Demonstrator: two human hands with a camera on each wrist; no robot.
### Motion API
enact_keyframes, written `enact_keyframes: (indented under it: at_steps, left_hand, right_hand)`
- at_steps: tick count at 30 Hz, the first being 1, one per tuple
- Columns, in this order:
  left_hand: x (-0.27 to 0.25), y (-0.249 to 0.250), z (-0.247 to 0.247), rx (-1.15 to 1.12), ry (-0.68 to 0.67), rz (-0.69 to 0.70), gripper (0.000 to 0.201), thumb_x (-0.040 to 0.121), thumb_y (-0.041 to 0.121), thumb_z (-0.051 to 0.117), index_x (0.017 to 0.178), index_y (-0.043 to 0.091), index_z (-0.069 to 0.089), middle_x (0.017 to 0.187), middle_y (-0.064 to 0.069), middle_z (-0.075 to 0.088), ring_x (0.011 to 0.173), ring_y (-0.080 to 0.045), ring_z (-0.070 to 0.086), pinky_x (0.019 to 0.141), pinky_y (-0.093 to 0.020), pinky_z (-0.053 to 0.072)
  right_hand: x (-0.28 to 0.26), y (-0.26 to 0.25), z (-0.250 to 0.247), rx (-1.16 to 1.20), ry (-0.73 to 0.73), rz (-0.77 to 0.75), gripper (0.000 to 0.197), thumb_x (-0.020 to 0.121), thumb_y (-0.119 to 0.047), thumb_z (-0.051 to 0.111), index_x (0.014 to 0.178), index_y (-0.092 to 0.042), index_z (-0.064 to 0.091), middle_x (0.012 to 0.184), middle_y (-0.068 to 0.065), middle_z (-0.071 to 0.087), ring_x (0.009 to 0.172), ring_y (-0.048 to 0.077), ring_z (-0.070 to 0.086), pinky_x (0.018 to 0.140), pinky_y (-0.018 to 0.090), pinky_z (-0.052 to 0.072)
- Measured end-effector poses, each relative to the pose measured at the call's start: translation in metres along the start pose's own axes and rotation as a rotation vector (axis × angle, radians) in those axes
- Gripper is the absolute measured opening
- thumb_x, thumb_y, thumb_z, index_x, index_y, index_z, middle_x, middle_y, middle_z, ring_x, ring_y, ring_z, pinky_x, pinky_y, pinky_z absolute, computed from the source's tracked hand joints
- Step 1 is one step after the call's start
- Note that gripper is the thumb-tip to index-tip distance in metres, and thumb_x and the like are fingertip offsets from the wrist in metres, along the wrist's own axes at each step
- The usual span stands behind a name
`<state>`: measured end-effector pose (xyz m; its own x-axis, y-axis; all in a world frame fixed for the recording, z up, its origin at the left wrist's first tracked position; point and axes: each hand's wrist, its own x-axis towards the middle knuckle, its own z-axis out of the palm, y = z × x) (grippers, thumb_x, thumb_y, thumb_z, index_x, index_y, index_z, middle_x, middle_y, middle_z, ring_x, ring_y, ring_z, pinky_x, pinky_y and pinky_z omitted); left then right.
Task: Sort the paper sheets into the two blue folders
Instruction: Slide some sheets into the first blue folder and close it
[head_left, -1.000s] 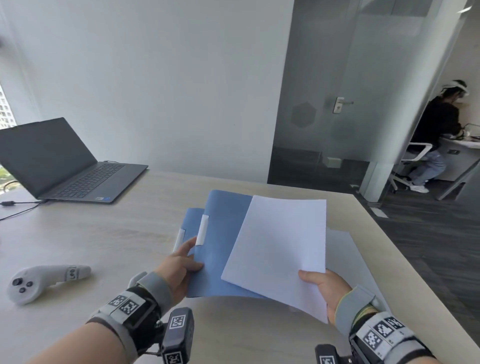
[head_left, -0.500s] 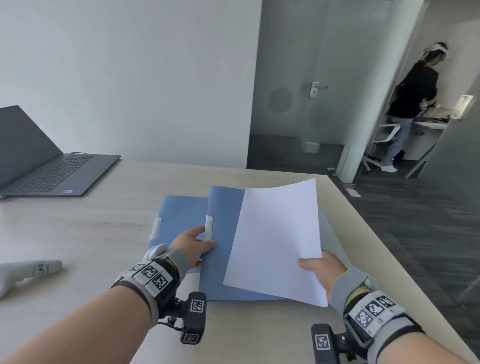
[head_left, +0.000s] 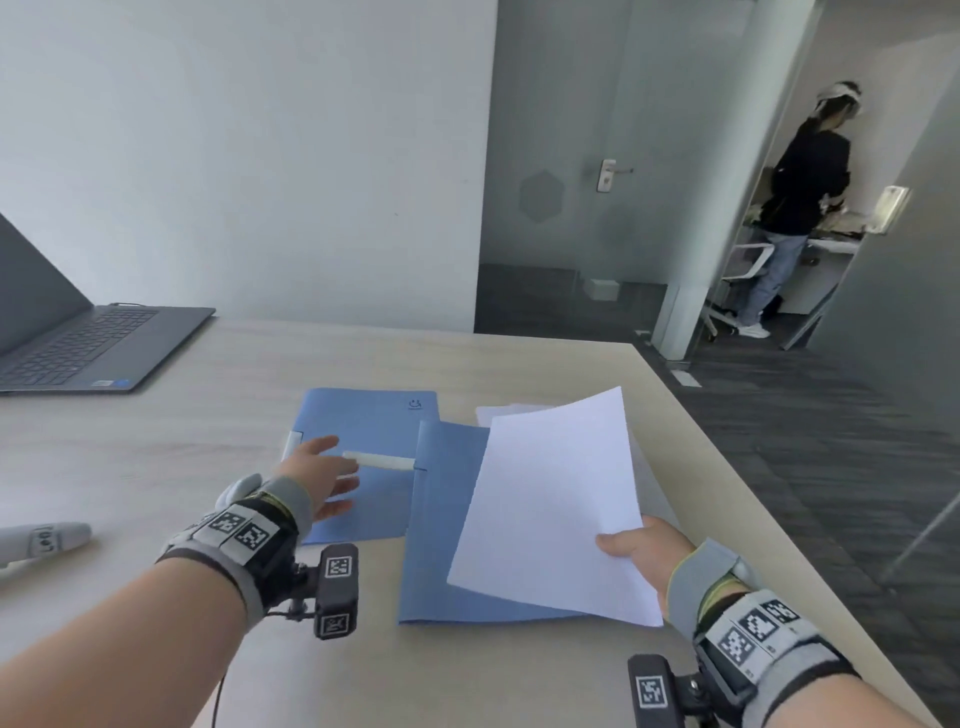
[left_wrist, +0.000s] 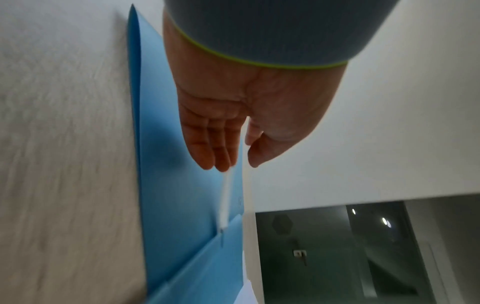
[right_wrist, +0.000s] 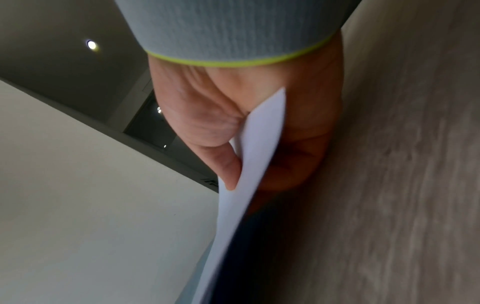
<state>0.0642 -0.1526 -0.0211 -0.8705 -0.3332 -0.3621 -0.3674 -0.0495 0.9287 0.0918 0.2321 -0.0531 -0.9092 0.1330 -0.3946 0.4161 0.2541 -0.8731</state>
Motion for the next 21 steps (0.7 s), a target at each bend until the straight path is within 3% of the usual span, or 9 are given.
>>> enact_keyframes:
  at_steps: [2, 4, 6, 8, 12, 15, 19, 21]
  left_hand:
    - [-0.003, -0.001, 0.008, 0.16, 0.004, 0.072, 0.062, 0.095, 0.01, 0.063, 0.151, 0.024, 0.04, 0.133, -0.013, 0.06, 0.105, -0.028, 0.059, 0.073, -0.04, 0.054]
    - [-0.017, -0.005, 0.018, 0.419, -0.029, 0.203, 0.06, 0.092, 0.017, 0.067, 0.147, 0.026, 0.046, 0.143, -0.005, 0.055, 0.114, -0.027, 0.059, 0.078, -0.033, 0.053]
    - [-0.034, -0.012, 0.032, 0.687, -0.112, 0.324, 0.049, 0.089, 0.027, 0.069, 0.136, 0.031, 0.058, 0.14, 0.0, 0.057, 0.12, -0.023, 0.06, 0.087, -0.031, 0.054]
    - [-0.049, -0.02, 0.045, 0.903, -0.237, 0.376, 0.043, 0.088, 0.037, 0.067, 0.131, 0.037, 0.061, 0.14, 0.004, 0.057, 0.123, -0.02, 0.06, 0.1, -0.031, 0.048]
    - [-0.06, -0.033, 0.062, 1.161, -0.356, 0.41, 0.057, 0.088, 0.05, 0.061, 0.143, 0.036, 0.051, 0.145, 0.008, 0.057, 0.131, -0.018, 0.055, 0.109, -0.031, 0.042]
    - [-0.06, -0.038, 0.064, 1.191, -0.369, 0.405, 0.071, 0.08, 0.061, 0.06, 0.145, 0.038, 0.045, 0.151, 0.012, 0.05, 0.135, -0.015, 0.051, 0.113, -0.034, 0.039]
    - [-0.067, -0.039, 0.063, 1.226, -0.47, 0.436, 0.092, 0.071, 0.064, 0.072, 0.151, 0.035, 0.037, 0.16, 0.013, 0.034, 0.146, -0.014, 0.035, 0.119, -0.036, 0.032]
    - [-0.073, -0.041, 0.065, 1.304, -0.487, 0.476, 0.099, 0.067, 0.061, 0.078, 0.152, 0.038, 0.032, 0.162, 0.014, 0.027, 0.151, -0.015, 0.024, 0.121, -0.038, 0.027]
  right_hand:
    - [0.001, 0.001, 0.007, 0.02, 0.001, -0.004, 0.017, 0.087, -0.006, 0.067, 0.104, -0.007, 0.069, 0.104, 0.017, 0.073, 0.099, 0.038, 0.068, 0.095, 0.054, 0.052]
    - [0.002, 0.003, 0.012, 0.025, 0.005, -0.012, 0.012, 0.089, -0.005, 0.064, 0.1, -0.008, 0.068, 0.102, 0.016, 0.072, 0.096, 0.037, 0.068, 0.094, 0.052, 0.052]
    - [0.002, 0.001, 0.014, -0.025, 0.028, -0.02, 0.011, 0.09, -0.005, 0.059, 0.096, -0.006, 0.068, 0.095, 0.014, 0.07, 0.09, 0.033, 0.066, 0.088, 0.042, 0.052]
    - [0.003, -0.002, 0.015, -0.148, 0.069, -0.039, 0.018, 0.088, -0.006, 0.053, 0.099, -0.002, 0.067, 0.086, 0.014, 0.065, 0.08, 0.029, 0.059, 0.074, 0.033, 0.045]
    - [0.002, -0.009, 0.013, -0.342, 0.127, -0.075, 0.024, 0.085, -0.009, 0.046, 0.101, -0.01, 0.064, 0.087, 0.01, 0.066, 0.076, 0.029, 0.057, 0.066, 0.029, 0.041]
    - [0.003, -0.01, 0.003, -0.312, 0.131, -0.06, 0.023, 0.086, -0.005, 0.048, 0.101, -0.003, 0.065, 0.086, 0.014, 0.063, 0.075, 0.029, 0.055, 0.063, 0.03, 0.039]
    - [0.007, -0.01, -0.017, -0.001, 0.146, -0.007, 0.023, 0.087, -0.006, 0.059, 0.109, 0.001, 0.065, 0.1, 0.023, 0.068, 0.095, 0.041, 0.067, 0.082, 0.044, 0.05]
    - [0.013, -0.007, -0.024, 0.176, 0.23, 0.008, 0.034, 0.081, -0.014, 0.065, 0.112, 0.0, 0.065, 0.103, 0.022, 0.07, 0.094, 0.04, 0.067, 0.086, 0.049, 0.05]
